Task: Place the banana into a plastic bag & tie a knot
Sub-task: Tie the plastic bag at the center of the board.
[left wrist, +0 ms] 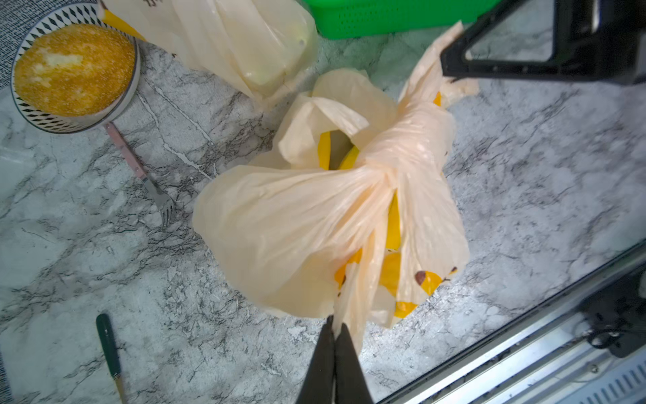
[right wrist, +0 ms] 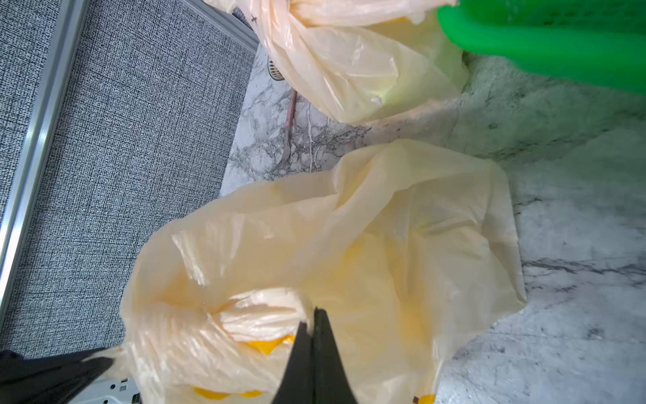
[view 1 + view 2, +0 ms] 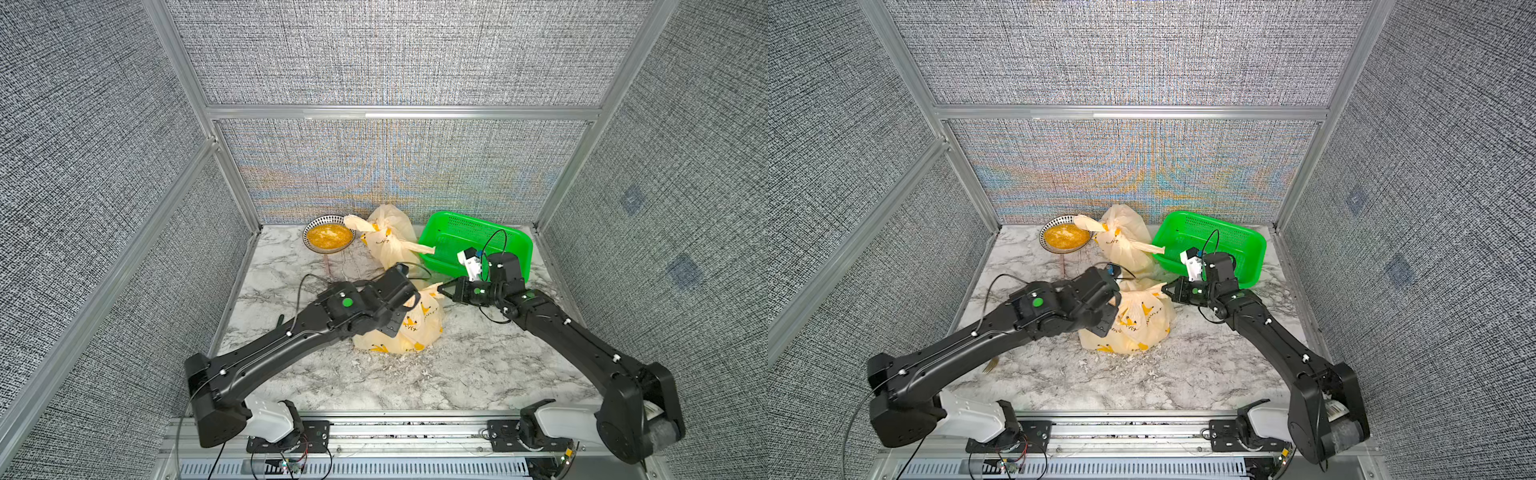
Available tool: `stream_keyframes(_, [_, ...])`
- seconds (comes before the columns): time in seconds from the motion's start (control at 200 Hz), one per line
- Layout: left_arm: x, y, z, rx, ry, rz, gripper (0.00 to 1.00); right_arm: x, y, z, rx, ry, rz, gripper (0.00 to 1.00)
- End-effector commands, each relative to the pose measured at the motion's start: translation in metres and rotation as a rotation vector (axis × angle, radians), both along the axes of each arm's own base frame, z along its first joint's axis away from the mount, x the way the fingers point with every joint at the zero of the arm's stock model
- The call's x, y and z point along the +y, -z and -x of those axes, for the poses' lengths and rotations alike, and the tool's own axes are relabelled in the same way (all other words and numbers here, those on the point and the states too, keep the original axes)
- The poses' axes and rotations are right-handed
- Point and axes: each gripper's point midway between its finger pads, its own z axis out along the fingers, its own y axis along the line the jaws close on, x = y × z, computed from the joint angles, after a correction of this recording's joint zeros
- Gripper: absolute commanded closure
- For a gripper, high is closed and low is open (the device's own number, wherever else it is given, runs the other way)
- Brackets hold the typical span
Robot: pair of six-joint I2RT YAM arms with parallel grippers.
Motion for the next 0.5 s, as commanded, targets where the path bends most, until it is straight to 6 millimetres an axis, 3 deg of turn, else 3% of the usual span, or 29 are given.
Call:
stream_keyframes(0.0, [0.005,-0.005,0.013,0.061,0.033,0.08,1.0,-0.021,0.003,-0.013,-0.025,0.105,0.087,1.0])
stream_keyframes(0.15, [0.008,-0.012,0.017,0.082,0.051,0.153,1.0,-0.024,0.001,-0.015,-0.032,0.115,0.106,1.0])
stream_keyframes(0.29, [0.03,-0.026,0.015,0.072,0.011,0.222,1.0,-0.051,0.0,-0.024,-0.028,0.196,0.151,1.0])
stream_keyframes(0.495, [0.055,-0.041,0.005,0.066,-0.036,0.294,1.0,-0.08,-0.035,-0.032,-0.102,0.299,0.144,1.0])
